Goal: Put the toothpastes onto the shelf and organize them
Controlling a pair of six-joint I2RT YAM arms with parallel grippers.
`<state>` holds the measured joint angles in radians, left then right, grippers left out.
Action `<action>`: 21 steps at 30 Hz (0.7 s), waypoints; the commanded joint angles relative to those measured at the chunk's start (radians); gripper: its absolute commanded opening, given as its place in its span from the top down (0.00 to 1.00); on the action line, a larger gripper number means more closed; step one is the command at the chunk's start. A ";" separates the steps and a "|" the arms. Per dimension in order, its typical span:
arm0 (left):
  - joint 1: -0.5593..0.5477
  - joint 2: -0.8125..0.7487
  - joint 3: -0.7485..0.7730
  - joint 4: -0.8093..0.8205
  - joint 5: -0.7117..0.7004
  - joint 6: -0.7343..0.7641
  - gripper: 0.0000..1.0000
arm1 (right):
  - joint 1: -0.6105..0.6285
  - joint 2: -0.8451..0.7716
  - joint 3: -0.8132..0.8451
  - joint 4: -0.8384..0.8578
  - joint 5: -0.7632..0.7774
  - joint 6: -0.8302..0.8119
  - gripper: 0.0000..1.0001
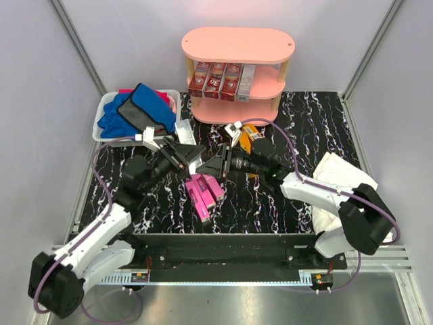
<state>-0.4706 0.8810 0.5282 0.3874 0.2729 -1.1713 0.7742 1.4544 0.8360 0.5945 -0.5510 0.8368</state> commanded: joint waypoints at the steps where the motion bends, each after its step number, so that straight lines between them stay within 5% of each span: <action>1: 0.003 -0.106 0.084 -0.088 -0.026 0.235 0.07 | 0.005 -0.074 0.087 -0.139 -0.139 -0.177 0.75; 10: 0.015 -0.178 0.032 -0.088 0.012 0.277 0.17 | -0.009 -0.085 0.117 -0.209 -0.388 -0.226 0.73; 21: 0.016 -0.160 -0.050 0.146 0.042 0.122 0.59 | -0.015 -0.100 0.123 -0.254 -0.160 -0.217 0.60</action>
<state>-0.4534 0.7166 0.4870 0.3695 0.2852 -1.0176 0.7685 1.3968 0.9222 0.3130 -0.8398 0.6006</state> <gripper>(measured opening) 0.469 0.419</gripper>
